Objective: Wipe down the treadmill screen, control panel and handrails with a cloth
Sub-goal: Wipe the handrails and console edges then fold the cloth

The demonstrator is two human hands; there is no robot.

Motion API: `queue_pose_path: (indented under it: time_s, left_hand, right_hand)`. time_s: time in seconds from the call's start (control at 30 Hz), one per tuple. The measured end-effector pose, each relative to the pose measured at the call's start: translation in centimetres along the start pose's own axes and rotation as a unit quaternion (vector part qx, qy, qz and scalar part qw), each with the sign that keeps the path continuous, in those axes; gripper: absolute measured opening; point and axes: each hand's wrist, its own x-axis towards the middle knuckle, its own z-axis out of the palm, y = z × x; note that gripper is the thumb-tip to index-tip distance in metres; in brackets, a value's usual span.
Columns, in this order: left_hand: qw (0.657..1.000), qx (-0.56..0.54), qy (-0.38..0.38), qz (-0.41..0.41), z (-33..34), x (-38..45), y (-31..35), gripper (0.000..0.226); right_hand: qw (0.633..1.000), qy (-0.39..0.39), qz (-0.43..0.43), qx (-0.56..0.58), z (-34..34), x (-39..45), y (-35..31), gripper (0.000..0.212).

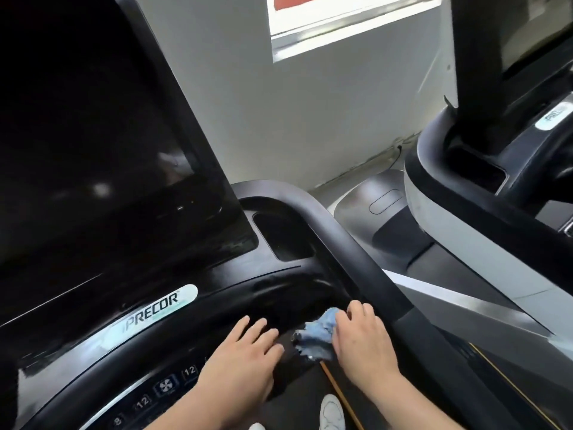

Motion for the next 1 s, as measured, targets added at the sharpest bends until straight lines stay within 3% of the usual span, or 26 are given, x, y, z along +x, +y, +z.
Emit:
queue_pose_path:
  time_s: [0.07, 0.17, 0.3, 0.4, 0.5, 0.57, 0.63, 0.67, 0.77, 0.87, 1.0]
  left_hand:
    - [0.999, -0.003, 0.002, -0.045, -0.3, -0.5, -1.0, 0.036]
    - [0.995, -0.053, -0.003, -0.081, -0.4, -0.5, -1.6, 0.044]
    - [0.985, -0.103, 0.032, -0.131, -0.9, 0.0, -1.3, 0.047]
    - [0.970, -0.178, 0.038, -0.158, -1.8, 0.7, -1.4, 0.048]
    - [0.949, -0.243, 0.090, -0.179, -1.7, 1.0, -2.1, 0.046]
    - [0.943, -0.251, 0.113, -0.187, -1.7, 0.9, -2.3, 0.042]
    - [0.937, -0.265, 0.124, -0.189, -2.0, 0.6, -2.0, 0.039]
    - [0.932, -0.277, 0.131, -0.194, -2.2, 0.4, -1.8, 0.040]
    - [0.907, -0.305, 0.156, -0.243, -2.3, -0.7, -1.4, 0.044]
    - [0.887, -0.312, 0.188, -0.284, -2.4, -1.8, -1.2, 0.045]
    - [0.876, -0.316, 0.195, -0.309, -2.8, -2.8, -0.7, 0.042]
  right_hand:
    - [0.998, -0.047, 0.041, 0.015, 0.0, 0.6, 0.1, 0.031]
    - [0.994, -0.090, 0.015, 0.052, 0.4, -0.5, -1.5, 0.050]
    - [0.986, -0.034, -0.059, 0.149, 1.3, -2.8, -4.2, 0.027]
    - [0.963, -0.058, -0.101, 0.242, 1.6, -3.4, -6.4, 0.011]
    - [0.930, -0.158, -0.032, 0.331, 0.3, -1.8, -8.3, 0.017]
    - [0.871, -0.218, 0.065, 0.435, -0.9, 0.4, -9.3, 0.018]
    - [0.815, -0.216, 0.120, 0.525, -1.7, 2.5, -10.1, 0.024]
    - [0.808, -0.213, 0.119, 0.537, -1.8, 3.4, -10.6, 0.025]
    - [0.814, -0.239, 0.088, 0.523, -2.5, 5.1, -12.7, 0.021]
    - [0.853, -0.219, 0.012, 0.474, -3.2, 5.9, -14.2, 0.026]
    - [0.855, -0.256, -0.048, 0.449, -3.7, 6.6, -14.1, 0.029]
